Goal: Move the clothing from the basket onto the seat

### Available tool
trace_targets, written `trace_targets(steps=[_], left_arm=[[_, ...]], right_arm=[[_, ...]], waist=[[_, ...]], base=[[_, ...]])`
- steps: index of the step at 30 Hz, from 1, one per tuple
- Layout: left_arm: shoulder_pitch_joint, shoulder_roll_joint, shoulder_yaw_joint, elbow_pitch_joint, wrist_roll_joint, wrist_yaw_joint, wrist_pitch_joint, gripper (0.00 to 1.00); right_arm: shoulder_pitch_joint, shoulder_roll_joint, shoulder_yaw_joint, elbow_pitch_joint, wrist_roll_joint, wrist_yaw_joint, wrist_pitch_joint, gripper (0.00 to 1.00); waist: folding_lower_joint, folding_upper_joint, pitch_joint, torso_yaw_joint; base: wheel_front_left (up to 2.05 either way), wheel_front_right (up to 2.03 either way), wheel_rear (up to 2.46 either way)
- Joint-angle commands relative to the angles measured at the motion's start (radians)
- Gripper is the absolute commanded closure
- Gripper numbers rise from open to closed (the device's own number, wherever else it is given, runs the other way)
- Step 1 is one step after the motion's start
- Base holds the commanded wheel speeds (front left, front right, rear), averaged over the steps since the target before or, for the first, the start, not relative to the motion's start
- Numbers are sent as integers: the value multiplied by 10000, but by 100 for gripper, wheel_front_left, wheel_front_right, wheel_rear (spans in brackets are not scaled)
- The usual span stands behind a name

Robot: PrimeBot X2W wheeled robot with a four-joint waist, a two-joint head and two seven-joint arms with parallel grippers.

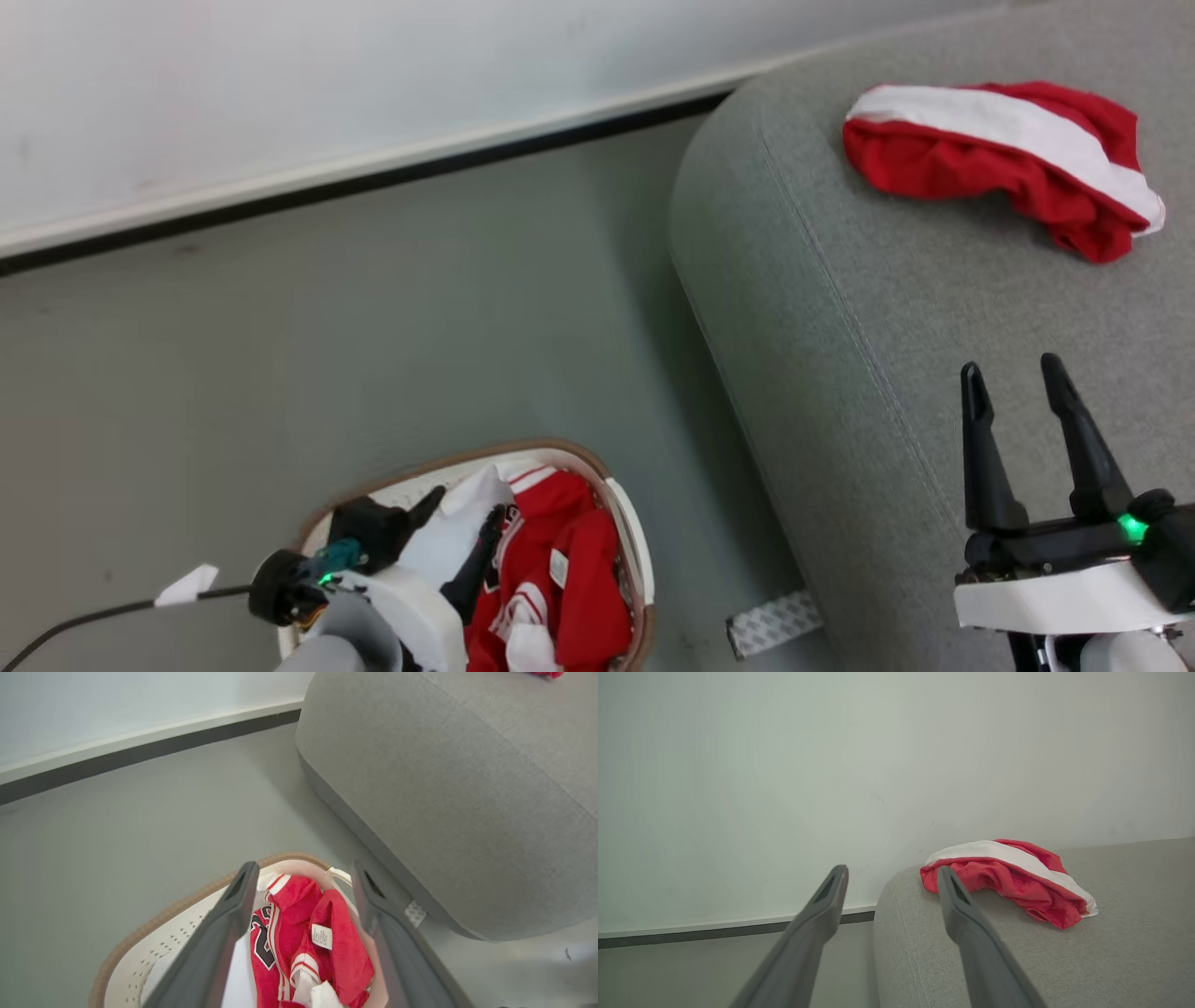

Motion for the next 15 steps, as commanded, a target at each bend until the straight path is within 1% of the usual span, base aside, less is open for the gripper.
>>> trace_targets(steps=[1, 7, 10, 15], left_arm=[[-219, 107, -219, 152, -179, 8, 92, 0], [-1111, 515, -1872, 1302, -809, 8, 879, 0], [-1538, 656, -2531, 1838, -1177, 8, 1284, 0], [-2175, 897, -3524, 2454, -1677, 8, 1556, 0]], right_arm=[[-150, 9, -66, -100, 127, -25, -21, 0], [-473, 10, -226, -505, 432, -24, -20, 0], [-663, 11, -320, -681, 551, -25, -21, 0], [-939, 10, -316, -947, 829, -25, -20, 0]], waist=[[-2, 0, 544, -400], [-2, 0, 1391, -686], [-2, 0, 1815, -783], [-2, 0, 2528, -946]], base=[[0, 0, 0], [0, 0, 0], [0, 0, 0], [0, 0, 0]])
